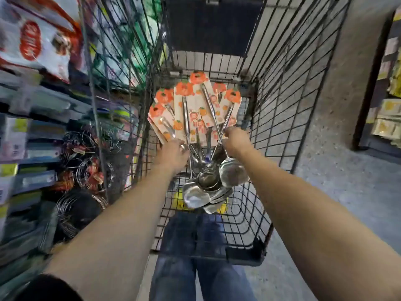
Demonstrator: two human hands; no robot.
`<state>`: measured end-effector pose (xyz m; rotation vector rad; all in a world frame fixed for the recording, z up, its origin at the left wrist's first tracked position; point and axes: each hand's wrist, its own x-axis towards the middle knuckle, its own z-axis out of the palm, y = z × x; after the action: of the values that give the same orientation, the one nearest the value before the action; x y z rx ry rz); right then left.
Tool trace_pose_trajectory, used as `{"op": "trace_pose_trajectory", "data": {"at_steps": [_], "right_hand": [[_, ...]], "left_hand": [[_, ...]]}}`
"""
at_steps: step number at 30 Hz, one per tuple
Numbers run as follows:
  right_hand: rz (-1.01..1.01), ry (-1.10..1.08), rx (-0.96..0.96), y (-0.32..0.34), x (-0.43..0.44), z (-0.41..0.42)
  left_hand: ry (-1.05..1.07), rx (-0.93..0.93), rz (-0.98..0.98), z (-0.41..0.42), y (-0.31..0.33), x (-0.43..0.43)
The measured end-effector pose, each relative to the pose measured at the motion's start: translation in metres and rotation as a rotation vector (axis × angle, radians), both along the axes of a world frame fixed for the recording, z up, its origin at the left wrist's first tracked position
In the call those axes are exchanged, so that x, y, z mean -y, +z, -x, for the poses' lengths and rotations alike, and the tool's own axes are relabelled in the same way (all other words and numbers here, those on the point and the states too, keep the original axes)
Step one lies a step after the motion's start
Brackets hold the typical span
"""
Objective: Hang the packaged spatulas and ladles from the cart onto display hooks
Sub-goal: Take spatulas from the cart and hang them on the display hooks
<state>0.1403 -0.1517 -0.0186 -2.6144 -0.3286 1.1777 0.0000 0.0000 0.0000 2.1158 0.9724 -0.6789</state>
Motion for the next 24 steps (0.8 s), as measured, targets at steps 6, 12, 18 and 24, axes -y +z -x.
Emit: {"op": "trace_pose_trajectory", "data": {"at_steps": [6, 12, 18, 24], "right_hand": [[-0.032, -0.218, -0.036, -0.042, -0.003, 0.011], [-0.176, -0.499, -0.168, -0.063, 0.003, 0.010], [-0.212, -0.604, -0.274, -0.057, 0.007, 0.003], [-0.303, -0.700, -0.479, -0.046, 0.012, 0.004]], "left_hand": [[0.153, -0.055, 0.019, 0.005, -0.046, 0.014], [0.374, -0.011, 0.112, 0.004, -0.065, 0.021], [0.399, 0.013, 0.147, 0.000, -0.070, 0.026], [0.313, -0.018, 0.128, -0.002, -0.074, 0.021]]}}
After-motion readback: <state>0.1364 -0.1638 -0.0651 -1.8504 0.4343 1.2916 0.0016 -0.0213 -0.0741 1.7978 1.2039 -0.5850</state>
